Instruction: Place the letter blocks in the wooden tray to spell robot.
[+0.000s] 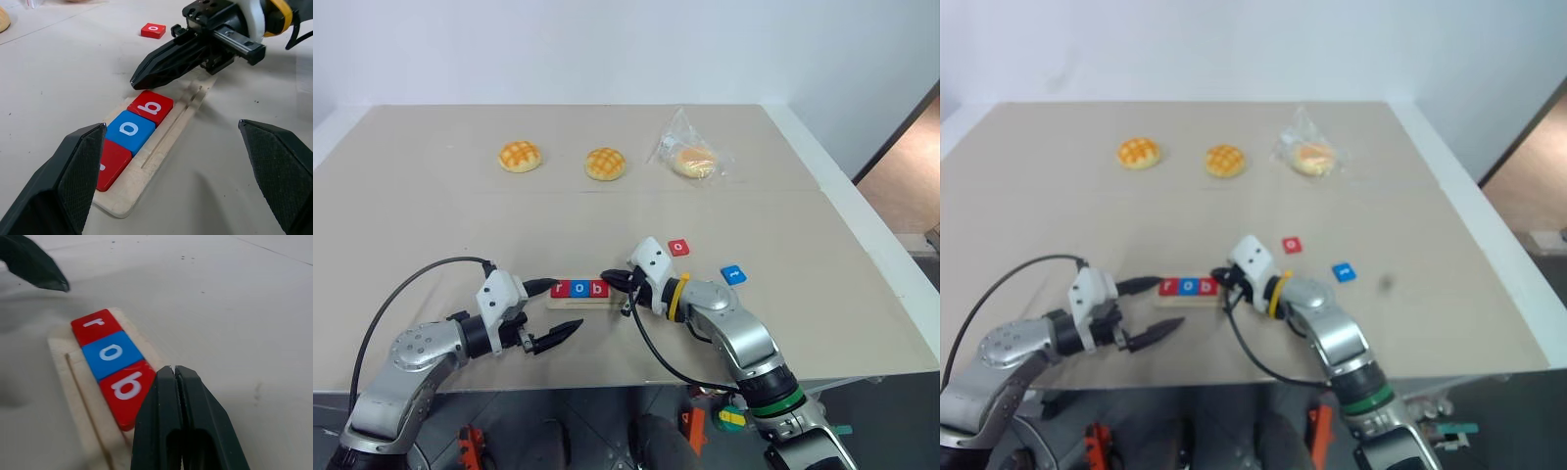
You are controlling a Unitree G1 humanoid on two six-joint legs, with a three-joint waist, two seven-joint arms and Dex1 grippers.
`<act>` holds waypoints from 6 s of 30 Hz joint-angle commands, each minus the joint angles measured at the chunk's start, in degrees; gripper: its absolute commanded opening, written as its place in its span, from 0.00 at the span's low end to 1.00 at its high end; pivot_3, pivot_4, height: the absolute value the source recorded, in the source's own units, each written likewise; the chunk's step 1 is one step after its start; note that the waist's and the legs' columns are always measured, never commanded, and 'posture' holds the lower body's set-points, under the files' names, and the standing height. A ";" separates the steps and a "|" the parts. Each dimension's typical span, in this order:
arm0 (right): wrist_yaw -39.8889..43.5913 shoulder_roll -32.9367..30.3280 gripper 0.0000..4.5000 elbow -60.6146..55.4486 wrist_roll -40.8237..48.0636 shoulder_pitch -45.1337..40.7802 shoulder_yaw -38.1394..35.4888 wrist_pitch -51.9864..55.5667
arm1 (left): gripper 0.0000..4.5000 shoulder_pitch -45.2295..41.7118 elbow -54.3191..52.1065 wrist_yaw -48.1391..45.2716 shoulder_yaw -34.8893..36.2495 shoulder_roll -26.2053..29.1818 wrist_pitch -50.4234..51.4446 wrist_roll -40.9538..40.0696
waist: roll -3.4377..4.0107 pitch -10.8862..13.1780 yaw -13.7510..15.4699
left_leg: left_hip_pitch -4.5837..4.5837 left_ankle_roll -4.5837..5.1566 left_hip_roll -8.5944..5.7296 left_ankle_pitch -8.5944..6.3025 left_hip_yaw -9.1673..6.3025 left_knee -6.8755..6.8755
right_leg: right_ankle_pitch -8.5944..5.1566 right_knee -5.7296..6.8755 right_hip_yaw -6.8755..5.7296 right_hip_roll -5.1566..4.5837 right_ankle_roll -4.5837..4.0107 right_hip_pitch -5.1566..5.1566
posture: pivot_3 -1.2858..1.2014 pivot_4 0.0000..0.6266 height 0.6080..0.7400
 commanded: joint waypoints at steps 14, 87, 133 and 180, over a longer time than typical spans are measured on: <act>-13.85 1.18 0.66 3.70 3.72 -11.87 -18.37 1.69 | 1.00 -4.30 -2.40 -0.83 -0.99 0.18 0.64 -1.03 | 0.00 0.00 0.12 | -0.09 -0.01 -0.03 0.01 0.00 0.13 | 0.10 0.00 0.01 -0.01 0.07 0.01 | 0.52 0.24 1.00; 24.47 -26.86 0.99 -9.94 12.69 8.11 -15.80 -0.15 | 1.00 -7.97 0.15 -3.97 -7.91 -2.18 -3.04 2.71 | -0.02 -0.06 0.02 | -0.30 -0.02 -0.17 0.23 -0.06 0.18 | 0.27 -0.10 -0.02 -0.09 0.24 -0.10 | 0.52 0.24 1.00; 29.98 -24.88 0.94 2.01 9.54 11.34 -10.12 -13.87 | 1.00 -7.15 -0.44 -9.44 -8.69 0.67 -3.62 -0.42 | 0.03 -0.03 0.25 | 0.55 0.00 -0.17 0.27 -0.02 0.28 | 0.28 -0.02 0.05 -0.10 0.18 0.68 | 0.52 0.24 1.00; 17.05 -17.46 0.28 -2.88 8.54 -7.14 -2.03 -1.19 | 1.00 -7.95 2.38 -3.36 -5.90 -2.07 -1.48 1.66 | -0.05 0.01 0.33 | 0.46 0.00 -0.13 0.23 -0.05 0.09 | 0.17 -0.05 0.00 -0.07 0.19 0.55 | 0.52 0.24 1.00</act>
